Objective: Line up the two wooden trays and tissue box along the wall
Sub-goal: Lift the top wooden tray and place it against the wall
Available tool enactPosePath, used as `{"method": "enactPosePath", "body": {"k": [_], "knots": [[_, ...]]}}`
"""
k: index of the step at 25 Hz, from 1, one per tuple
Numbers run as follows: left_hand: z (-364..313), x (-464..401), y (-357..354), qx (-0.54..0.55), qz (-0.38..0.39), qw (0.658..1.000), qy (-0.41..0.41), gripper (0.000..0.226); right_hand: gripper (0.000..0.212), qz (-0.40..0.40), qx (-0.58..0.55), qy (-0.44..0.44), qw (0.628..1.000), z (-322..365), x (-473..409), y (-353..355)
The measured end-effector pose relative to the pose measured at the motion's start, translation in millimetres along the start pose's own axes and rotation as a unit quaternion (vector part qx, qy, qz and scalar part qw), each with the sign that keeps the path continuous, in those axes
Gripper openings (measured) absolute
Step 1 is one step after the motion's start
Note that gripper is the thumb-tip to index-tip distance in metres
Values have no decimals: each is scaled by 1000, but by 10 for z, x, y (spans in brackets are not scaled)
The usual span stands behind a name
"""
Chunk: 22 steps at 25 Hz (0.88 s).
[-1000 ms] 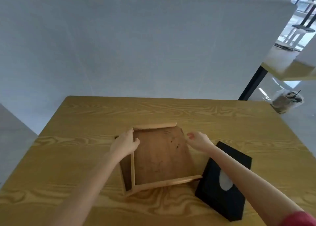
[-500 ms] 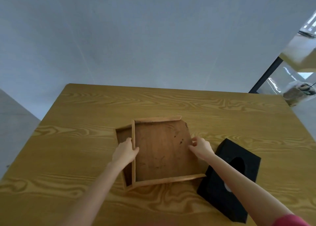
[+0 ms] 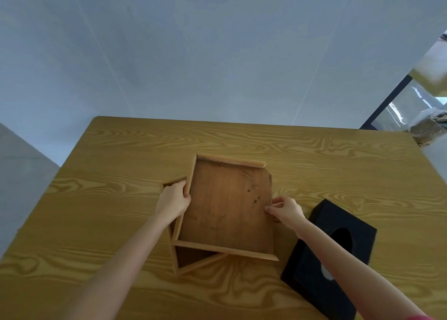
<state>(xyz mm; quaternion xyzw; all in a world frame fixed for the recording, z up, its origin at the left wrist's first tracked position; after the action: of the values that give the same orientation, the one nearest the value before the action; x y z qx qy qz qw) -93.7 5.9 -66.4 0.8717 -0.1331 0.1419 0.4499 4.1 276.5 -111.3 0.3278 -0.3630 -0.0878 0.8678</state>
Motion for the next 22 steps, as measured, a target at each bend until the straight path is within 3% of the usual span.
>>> {"method": "enactPosePath", "body": {"k": [7, 22], "knots": [[-388, -424, 191, -14, -14, 999, -33, 51, 38, -7, -90, -8, 996, 120, -178, 210], [-1306, -1426, 55, 52, 3, 996, -74, 50, 35, -90, -93, -27, 991, 420, -1231, 1137]]}}
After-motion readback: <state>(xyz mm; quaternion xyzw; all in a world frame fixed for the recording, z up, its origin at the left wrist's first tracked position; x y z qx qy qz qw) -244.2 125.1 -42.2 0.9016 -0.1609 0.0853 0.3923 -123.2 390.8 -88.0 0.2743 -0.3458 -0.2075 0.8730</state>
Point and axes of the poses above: each hand's wrist, its own x-axis away from the middle knuckle, its own y-axis out of the back of the hand, z = x × y, the point moved 7 cm from there along -x, towards the middle knuckle, and after that the axes turned 11 degrees about x, right-handed, at the moved point
